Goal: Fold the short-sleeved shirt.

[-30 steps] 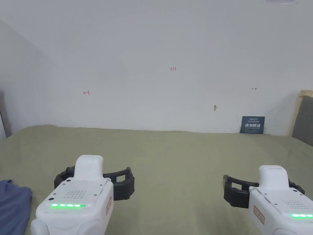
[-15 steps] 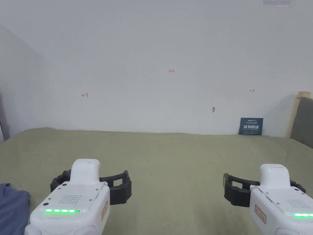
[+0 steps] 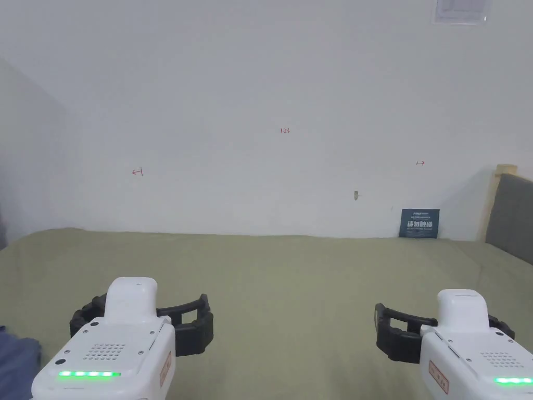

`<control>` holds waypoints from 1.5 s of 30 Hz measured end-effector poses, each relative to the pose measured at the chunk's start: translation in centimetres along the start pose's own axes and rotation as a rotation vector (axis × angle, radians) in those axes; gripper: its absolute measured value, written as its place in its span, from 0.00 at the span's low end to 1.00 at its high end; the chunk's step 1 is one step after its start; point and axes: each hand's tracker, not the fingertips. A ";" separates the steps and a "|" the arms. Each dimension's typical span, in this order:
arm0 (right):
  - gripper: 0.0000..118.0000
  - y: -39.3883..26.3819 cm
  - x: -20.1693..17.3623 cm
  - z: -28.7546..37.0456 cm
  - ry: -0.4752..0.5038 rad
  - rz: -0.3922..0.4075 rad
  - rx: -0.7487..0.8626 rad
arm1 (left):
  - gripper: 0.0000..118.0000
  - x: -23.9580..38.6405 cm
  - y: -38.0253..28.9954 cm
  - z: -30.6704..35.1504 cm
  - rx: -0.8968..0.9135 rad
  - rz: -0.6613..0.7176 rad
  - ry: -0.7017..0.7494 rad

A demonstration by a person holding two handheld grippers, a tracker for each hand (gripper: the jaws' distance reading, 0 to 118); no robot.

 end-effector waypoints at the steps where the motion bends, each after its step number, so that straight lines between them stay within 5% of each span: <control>1: 1.00 0.0 -0.1 0.0 0.002 0.004 -0.003 | 1.00 0.0 0.1 0.0 0.000 -0.002 0.002; 45: 1.00 -0.6 -0.9 -0.9 0.015 0.030 -0.034 | 1.00 0.3 0.1 -0.5 -0.026 0.011 -0.041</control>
